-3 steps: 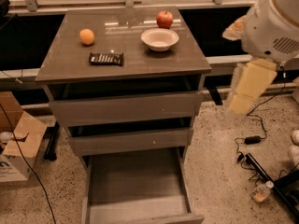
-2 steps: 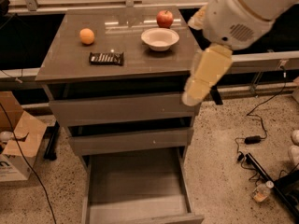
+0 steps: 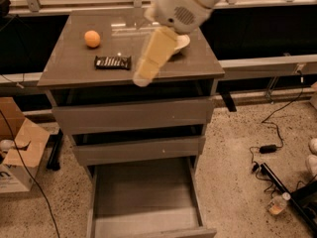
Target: Place rxbar chocolate into bottom drawer
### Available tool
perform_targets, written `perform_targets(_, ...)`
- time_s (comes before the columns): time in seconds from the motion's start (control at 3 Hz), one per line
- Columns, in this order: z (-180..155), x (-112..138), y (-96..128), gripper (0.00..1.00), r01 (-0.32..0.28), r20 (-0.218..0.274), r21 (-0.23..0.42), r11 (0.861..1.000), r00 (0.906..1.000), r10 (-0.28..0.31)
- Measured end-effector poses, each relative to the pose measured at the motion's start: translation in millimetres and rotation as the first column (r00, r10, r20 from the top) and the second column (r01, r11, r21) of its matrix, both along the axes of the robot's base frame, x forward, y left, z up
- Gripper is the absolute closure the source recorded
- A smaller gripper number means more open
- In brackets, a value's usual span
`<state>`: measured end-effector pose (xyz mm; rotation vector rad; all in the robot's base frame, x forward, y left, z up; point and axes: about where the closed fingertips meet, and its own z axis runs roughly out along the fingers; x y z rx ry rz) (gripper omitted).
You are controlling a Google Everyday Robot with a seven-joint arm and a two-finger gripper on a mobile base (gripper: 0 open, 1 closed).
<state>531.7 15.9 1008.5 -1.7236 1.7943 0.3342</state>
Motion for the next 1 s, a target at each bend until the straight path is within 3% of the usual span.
perform_targets(0.33, -11.6, 40.8, 48.5, 0.00, -0.071, -0.053, 0.068, 0.995, 0.9958, 0.075)
perform_targets(0.67, -24.5, 93.0, 86.1, 0.00, -0.099, -0.110, 0.149, 0.984, 0.9872, 0.116)
perform_targets(1.0, -25.2, 92.2, 86.4, 0.00, -0.100, -0.111, 0.148, 0.984, 0.9869, 0.117)
